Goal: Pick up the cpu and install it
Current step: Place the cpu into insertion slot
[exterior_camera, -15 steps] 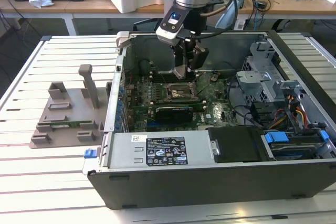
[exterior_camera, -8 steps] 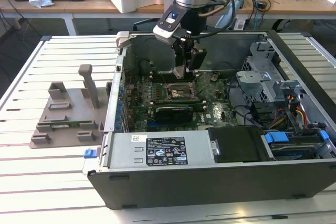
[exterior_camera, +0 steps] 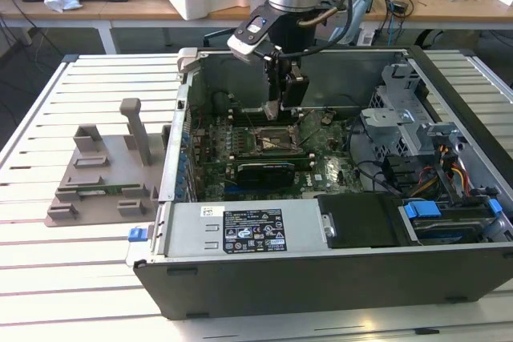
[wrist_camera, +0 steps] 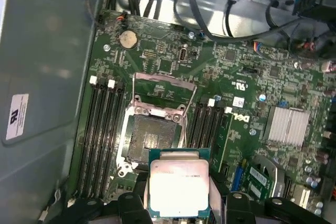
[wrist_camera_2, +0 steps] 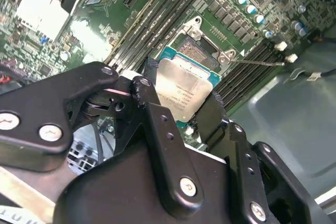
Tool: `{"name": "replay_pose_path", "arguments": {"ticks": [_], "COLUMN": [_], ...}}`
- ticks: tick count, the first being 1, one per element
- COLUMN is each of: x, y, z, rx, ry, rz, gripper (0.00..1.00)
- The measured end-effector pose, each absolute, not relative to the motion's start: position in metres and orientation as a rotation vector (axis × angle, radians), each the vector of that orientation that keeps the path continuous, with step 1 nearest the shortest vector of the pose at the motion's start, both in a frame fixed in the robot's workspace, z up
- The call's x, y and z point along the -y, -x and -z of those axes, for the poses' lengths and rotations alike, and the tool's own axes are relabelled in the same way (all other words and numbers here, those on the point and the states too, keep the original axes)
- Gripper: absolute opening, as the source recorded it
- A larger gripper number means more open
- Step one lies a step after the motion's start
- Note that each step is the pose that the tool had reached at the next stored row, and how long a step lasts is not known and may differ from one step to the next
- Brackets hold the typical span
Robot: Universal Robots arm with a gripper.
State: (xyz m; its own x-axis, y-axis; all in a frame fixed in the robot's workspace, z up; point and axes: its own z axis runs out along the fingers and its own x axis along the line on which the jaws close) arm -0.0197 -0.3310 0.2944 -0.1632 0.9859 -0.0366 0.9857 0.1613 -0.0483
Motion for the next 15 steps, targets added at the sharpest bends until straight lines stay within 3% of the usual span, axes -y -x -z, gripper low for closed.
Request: {"name": "replay_pose_path", "arguments": {"ticks": [15], "x": [0.3274], "y": [0.0196], "z": [-0.2863], "rx": [2.253], "ry": [2.160], "rz": [-0.073], "gripper": [0.54]}}
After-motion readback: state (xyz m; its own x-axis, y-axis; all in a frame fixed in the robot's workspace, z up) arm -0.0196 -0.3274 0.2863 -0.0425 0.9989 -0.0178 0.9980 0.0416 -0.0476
